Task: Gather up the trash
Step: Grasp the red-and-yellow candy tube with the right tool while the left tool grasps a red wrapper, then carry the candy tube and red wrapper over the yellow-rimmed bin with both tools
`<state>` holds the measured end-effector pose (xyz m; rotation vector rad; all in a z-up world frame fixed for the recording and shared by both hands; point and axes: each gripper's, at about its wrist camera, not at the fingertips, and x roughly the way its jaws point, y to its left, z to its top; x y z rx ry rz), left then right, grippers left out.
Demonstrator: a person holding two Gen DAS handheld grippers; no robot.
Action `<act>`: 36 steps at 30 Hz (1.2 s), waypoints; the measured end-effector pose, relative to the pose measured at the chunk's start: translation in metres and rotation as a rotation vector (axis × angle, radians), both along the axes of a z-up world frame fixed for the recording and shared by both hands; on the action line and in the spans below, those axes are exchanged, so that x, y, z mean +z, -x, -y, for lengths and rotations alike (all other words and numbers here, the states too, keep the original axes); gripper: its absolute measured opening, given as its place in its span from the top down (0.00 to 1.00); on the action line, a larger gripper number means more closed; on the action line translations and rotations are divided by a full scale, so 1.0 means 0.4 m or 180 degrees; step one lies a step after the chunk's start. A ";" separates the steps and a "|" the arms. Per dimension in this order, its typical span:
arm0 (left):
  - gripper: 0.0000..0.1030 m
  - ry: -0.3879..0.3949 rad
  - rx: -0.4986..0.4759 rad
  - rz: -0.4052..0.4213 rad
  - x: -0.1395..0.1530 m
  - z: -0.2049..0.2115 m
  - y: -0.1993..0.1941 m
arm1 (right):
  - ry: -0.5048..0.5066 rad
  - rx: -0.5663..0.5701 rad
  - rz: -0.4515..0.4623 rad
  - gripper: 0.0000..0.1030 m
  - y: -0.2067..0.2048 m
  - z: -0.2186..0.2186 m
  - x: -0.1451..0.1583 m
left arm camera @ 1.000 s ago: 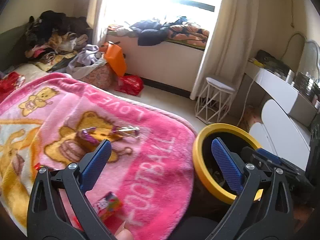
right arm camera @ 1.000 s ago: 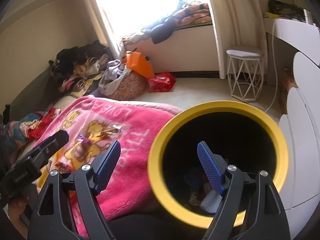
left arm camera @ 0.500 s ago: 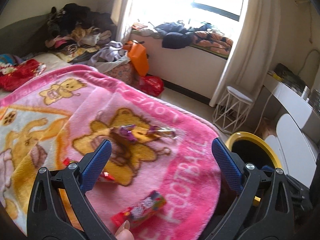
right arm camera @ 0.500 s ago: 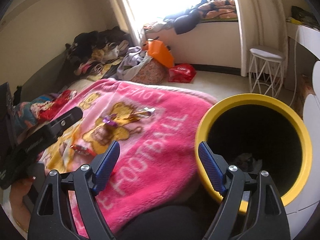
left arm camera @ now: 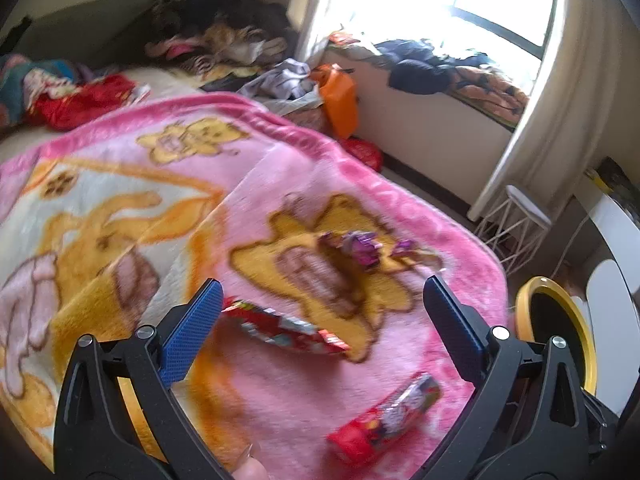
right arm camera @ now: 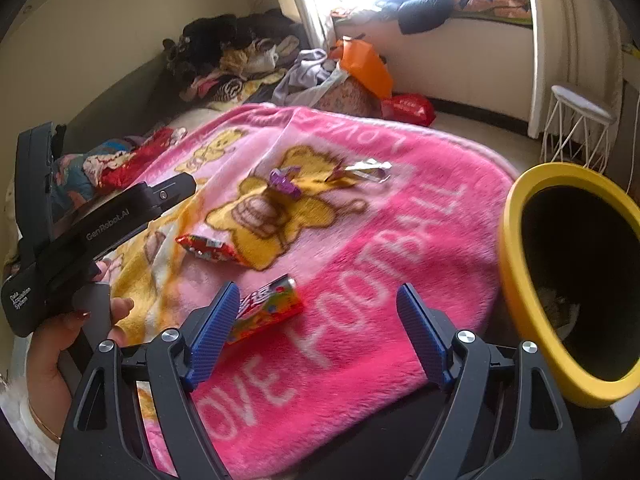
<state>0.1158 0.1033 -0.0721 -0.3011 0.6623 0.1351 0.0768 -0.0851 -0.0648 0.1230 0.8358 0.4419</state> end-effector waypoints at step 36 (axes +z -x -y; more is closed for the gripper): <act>0.93 0.1053 0.0324 -0.0307 -0.153 -0.129 -0.027 | -0.0515 0.0165 -0.0596 0.64 -0.087 -0.057 -0.094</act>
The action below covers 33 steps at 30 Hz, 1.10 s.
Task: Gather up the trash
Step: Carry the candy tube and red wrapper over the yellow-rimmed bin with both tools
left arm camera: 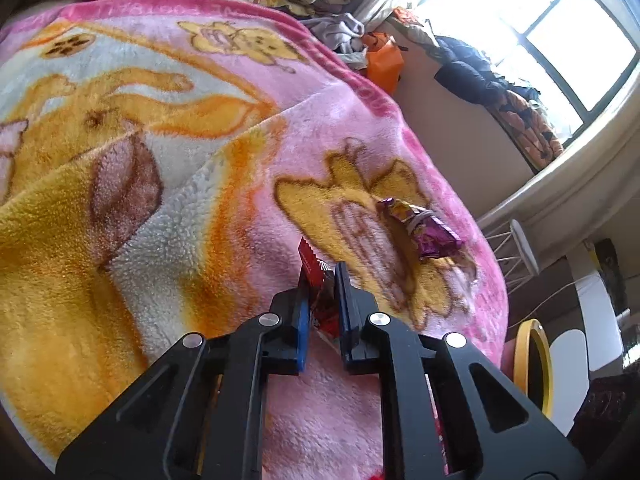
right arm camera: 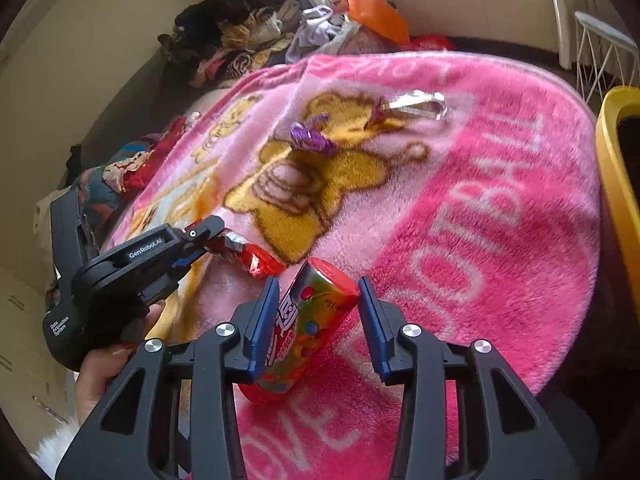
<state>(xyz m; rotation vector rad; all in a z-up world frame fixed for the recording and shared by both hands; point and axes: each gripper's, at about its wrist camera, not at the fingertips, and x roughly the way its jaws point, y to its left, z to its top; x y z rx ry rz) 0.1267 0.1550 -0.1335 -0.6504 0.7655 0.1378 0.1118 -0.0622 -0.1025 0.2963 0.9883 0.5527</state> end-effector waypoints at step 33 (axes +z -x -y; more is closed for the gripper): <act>0.95 -0.0492 -0.0897 0.0716 0.224 0.279 0.036 | 0.0246 -0.0568 0.0985 0.67 0.036 0.207 0.178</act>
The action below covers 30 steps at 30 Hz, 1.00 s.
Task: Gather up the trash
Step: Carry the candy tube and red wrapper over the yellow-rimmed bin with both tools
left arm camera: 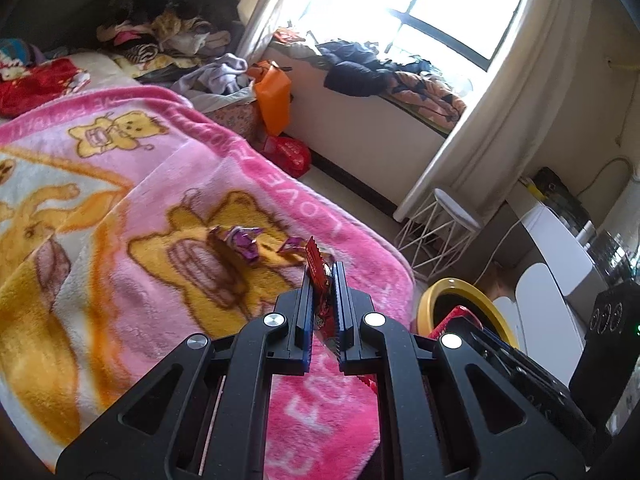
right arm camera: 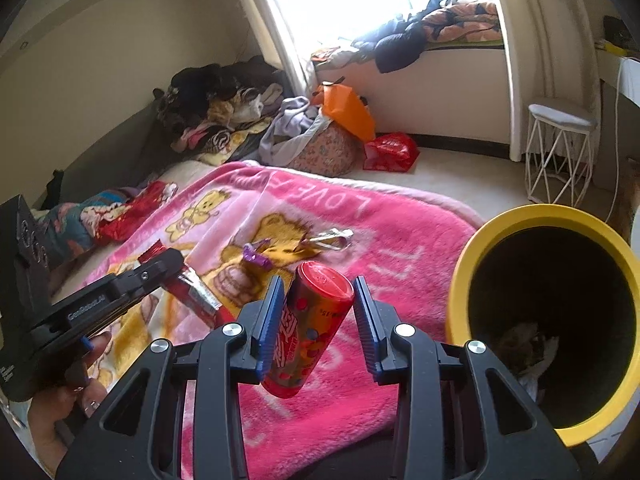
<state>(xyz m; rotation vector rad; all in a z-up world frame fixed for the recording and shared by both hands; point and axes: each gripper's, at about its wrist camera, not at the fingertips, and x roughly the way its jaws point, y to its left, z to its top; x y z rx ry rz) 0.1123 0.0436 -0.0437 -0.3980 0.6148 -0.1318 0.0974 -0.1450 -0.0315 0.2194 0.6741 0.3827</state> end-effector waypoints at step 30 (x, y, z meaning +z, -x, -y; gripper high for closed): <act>0.95 -0.0151 -0.0461 0.0149 0.041 0.166 -0.006 | -0.0102 -0.0650 0.0145 0.68 0.013 0.211 0.034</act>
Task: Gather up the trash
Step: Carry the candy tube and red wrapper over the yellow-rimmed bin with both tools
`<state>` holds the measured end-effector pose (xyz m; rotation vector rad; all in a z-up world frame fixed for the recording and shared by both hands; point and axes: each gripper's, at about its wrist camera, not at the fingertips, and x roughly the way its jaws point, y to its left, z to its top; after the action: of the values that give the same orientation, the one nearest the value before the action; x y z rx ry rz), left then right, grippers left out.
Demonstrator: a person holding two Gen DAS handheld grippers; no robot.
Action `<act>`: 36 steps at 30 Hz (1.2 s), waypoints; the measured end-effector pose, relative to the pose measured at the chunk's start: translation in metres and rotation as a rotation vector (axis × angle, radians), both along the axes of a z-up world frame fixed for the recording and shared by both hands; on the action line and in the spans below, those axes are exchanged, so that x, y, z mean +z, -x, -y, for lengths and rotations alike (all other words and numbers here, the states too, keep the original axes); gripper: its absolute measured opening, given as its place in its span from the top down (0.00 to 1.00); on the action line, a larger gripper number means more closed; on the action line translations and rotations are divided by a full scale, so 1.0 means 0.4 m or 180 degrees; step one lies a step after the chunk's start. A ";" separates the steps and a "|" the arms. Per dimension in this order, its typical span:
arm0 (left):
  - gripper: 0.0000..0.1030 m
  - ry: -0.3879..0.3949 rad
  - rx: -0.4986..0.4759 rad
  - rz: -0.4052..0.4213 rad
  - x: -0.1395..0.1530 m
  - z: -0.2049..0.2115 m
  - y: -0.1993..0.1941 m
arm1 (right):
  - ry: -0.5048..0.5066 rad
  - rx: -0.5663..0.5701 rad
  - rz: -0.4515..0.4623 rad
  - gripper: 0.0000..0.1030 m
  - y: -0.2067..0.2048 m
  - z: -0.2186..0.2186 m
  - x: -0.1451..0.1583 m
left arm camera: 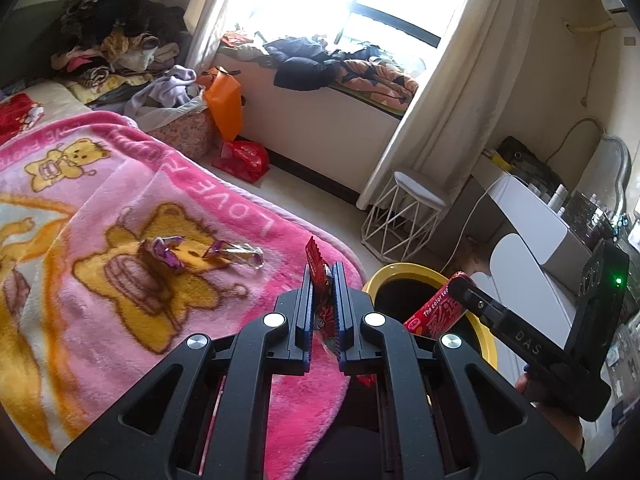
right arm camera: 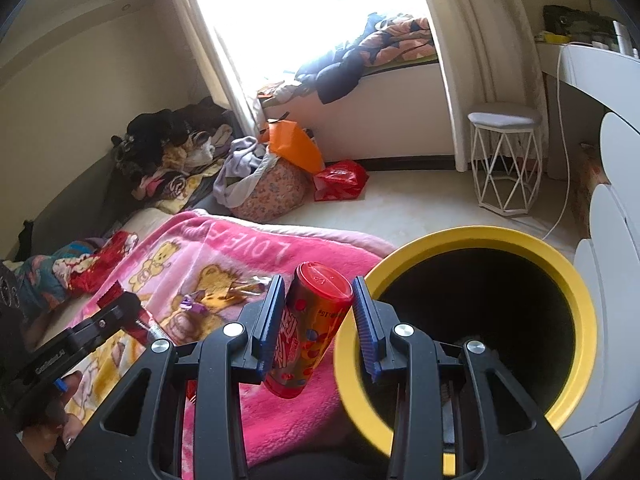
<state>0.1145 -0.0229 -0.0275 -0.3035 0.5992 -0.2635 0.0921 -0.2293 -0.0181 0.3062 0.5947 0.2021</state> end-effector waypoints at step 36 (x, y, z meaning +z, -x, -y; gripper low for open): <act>0.95 -0.0286 -0.0520 -0.0005 -0.033 0.229 -0.035 | 0.0152 -0.0904 -0.0026 0.68 -0.011 0.236 -0.064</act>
<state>0.1286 -0.1146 -0.0408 -0.1680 0.6365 -0.3923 0.0965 -0.3237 -0.0438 0.3417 0.5566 -0.0864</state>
